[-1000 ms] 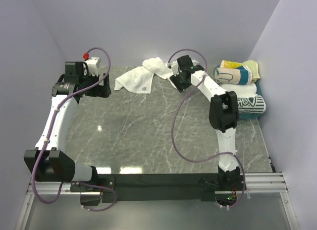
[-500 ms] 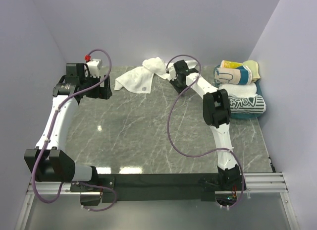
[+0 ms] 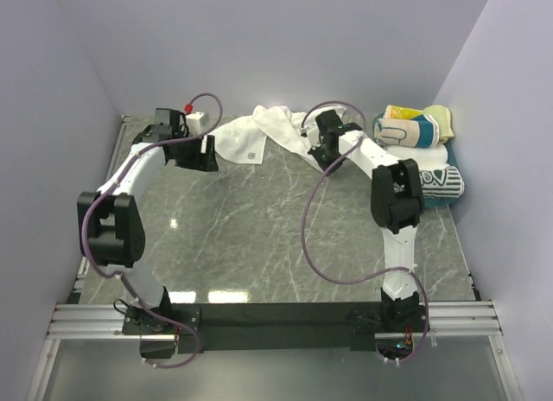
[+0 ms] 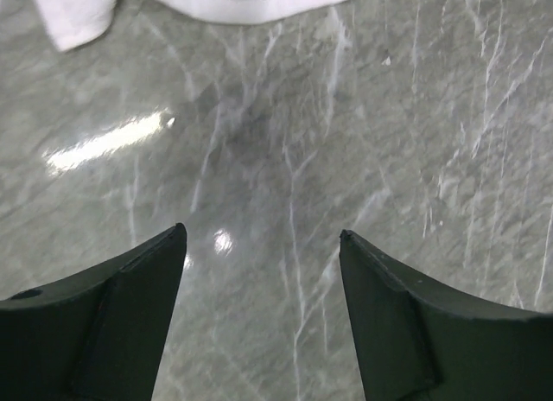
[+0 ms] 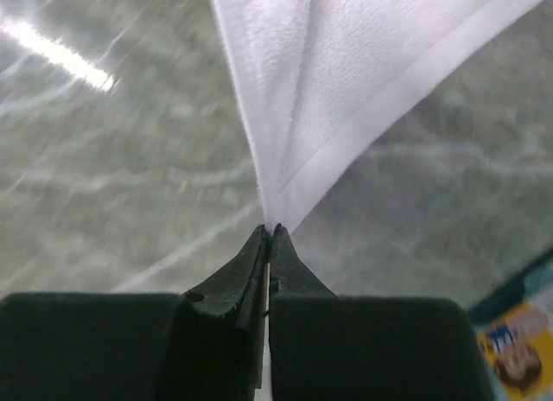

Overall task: Roll the towels
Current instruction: Grab a towel with the right arm, then move the towel to the center of the board

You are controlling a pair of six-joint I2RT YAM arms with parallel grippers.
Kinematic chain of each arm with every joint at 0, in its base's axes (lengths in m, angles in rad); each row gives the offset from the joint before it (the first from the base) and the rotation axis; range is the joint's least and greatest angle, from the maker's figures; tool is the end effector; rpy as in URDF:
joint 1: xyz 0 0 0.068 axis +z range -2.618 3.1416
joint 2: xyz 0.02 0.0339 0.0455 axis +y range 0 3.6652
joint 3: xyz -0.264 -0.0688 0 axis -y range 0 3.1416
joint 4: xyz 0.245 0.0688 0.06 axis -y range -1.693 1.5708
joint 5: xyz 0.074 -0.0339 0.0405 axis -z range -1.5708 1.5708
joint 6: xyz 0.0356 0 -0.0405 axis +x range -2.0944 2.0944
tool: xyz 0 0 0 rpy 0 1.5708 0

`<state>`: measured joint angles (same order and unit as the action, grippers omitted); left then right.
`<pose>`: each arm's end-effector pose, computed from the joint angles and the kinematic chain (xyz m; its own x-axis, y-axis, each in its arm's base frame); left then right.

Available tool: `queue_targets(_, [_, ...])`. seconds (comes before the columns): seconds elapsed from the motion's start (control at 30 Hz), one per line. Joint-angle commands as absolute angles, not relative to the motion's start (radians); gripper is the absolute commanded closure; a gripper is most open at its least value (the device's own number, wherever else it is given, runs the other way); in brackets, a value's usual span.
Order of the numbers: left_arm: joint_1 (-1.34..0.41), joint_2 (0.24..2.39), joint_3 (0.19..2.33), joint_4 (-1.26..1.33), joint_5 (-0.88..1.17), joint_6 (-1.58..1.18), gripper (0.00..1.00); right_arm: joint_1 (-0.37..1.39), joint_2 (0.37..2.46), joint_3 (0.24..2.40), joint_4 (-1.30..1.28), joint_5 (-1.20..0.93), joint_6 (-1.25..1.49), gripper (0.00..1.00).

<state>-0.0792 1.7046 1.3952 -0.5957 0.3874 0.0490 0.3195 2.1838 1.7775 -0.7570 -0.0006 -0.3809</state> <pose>0.3707 -0.0429 0.2736 -0.7681 0.1065 -0.6314 0.3439 0.9004 -0.2665 0.4406 0.1458 0.1871 -0.6923 -0.6206 -0.3681 -0.6158 0.7741 -0.1468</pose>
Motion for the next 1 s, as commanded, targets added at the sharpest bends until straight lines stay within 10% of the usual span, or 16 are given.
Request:
queue_targets(0.0, [-0.132, 1.759, 1.501, -0.505, 0.411, 0.023, 0.24, 0.311, 1.981, 1.744, -0.807, -0.08, -0.405, 1.0])
queue_targets(0.7, [-0.356, 2.226, 1.755, -0.446, 0.236, -0.011, 0.42, 0.175, 1.597, 1.324, -0.81, -0.124, -0.351, 1.0])
queue_targets(0.83, [-0.353, 2.238, 1.766, -0.541, 0.093, 0.057, 0.6, 0.164, 1.594, 1.318, -0.822, -0.112, -0.373, 1.0])
queue_targets(0.97, [-0.322, 2.166, 1.646, -0.592, 0.016, 0.182, 0.99, 0.14, 1.585, 1.304, -0.815, -0.103, -0.402, 1.0])
